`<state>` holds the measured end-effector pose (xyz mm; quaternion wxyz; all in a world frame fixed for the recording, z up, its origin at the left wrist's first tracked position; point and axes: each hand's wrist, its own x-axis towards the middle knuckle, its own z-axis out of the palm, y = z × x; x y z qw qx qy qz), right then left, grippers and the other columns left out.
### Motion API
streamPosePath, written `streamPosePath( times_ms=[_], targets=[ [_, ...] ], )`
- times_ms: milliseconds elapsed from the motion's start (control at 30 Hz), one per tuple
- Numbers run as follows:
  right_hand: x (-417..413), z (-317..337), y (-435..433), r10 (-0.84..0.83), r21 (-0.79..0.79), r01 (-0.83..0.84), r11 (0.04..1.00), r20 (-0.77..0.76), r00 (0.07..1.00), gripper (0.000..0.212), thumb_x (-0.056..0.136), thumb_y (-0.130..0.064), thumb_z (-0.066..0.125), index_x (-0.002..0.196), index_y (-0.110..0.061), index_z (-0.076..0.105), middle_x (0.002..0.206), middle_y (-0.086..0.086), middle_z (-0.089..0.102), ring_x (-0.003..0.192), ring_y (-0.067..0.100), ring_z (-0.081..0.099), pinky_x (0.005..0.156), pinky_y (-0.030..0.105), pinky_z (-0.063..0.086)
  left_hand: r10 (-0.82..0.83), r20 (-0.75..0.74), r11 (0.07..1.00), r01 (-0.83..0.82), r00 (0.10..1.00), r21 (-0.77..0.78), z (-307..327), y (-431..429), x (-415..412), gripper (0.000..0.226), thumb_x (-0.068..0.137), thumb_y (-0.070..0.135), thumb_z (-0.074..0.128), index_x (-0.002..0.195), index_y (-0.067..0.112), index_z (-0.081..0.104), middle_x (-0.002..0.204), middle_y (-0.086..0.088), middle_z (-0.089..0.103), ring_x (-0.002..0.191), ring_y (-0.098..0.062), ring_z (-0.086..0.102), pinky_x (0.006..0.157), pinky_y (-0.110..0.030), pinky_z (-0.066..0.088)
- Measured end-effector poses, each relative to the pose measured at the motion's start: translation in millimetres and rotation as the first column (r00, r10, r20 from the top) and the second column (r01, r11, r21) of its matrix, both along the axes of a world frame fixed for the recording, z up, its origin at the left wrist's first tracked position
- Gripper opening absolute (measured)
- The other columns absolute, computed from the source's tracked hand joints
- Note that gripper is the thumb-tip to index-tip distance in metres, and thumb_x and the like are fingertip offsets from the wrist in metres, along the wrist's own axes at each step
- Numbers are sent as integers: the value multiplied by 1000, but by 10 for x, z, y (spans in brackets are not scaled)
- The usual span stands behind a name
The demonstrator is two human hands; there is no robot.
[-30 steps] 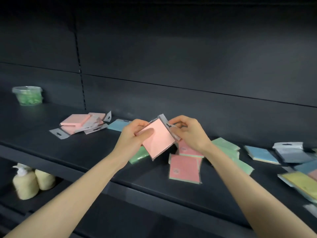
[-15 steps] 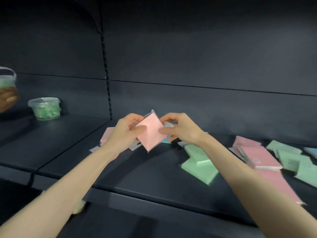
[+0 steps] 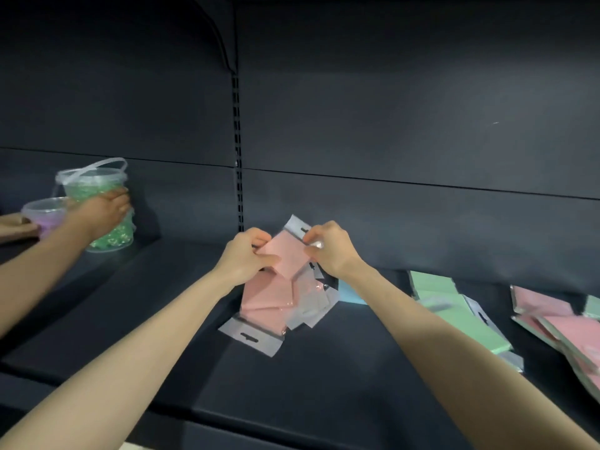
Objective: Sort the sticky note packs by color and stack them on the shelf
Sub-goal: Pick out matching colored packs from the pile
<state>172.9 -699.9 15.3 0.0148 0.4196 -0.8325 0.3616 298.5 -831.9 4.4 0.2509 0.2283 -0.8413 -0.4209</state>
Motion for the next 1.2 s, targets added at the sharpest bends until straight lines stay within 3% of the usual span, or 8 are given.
streamPosePath(
  times_ms=[100,233,300,433,533,767,967,1200],
  targets=[
    [-126,-98,-68,-6,137,0,991,41,999,22,90,-7,57,110,-8,66,127,11,50,112,24,54,79,12,33,-46,112,996,53,993,-66,-87,-97,-122,42,78,24,76,116,11,62,114,-4,65,104,-14,59,91,-23,43],
    [-231,-102,-6,24,241,-48,969,102,995,20,91,-16,57,108,-11,67,120,10,63,99,21,58,78,20,40,-89,218,971,133,972,-199,-52,-132,-195,37,87,28,66,119,12,61,124,-3,62,116,-16,56,92,-19,37],
    [-281,-18,81,14,263,-29,964,58,998,25,91,-20,58,113,-12,64,118,11,63,97,23,59,79,22,41,-116,221,949,174,968,-263,62,-96,-231,37,89,29,64,122,13,60,129,-2,59,122,-16,52,97,-21,35],
    [-380,284,396,-14,278,44,960,-110,994,36,90,-25,60,124,-13,57,133,11,49,121,26,47,95,27,36,-155,178,876,218,972,-430,393,128,-327,41,91,30,60,129,17,54,136,-1,54,129,-17,45,107,-29,32],
    [-411,540,784,-58,248,105,963,-189,980,42,90,-26,60,129,-14,51,136,11,42,124,26,43,98,28,34,-214,143,794,257,966,-550,652,474,-417,46,92,31,57,136,20,46,140,1,47,132,-19,38,107,-31,29],
    [-361,948,2099,-259,171,333,927,-349,901,49,90,-28,60,135,-14,44,129,12,44,119,31,46,100,36,38,-367,77,675,322,927,-664,986,1563,-679,53,92,36,55,141,27,35,142,4,43,134,-19,30,110,-38,28],
    [-220,903,3521,-387,193,484,854,-389,836,53,89,-25,60,136,-12,41,130,12,43,119,34,46,99,43,40,-492,96,560,399,865,-726,914,2793,-838,57,92,37,55,143,27,32,142,4,41,133,-17,30,108,-37,28],
    [-58,625,5167,-479,227,576,786,-366,798,49,91,-29,58,135,-16,42,129,7,44,117,28,46,91,30,36,-574,186,488,516,797,-704,640,4260,-917,56,93,39,52,143,28,29,140,4,41,127,-16,33,102,-33,30]
  ],
)
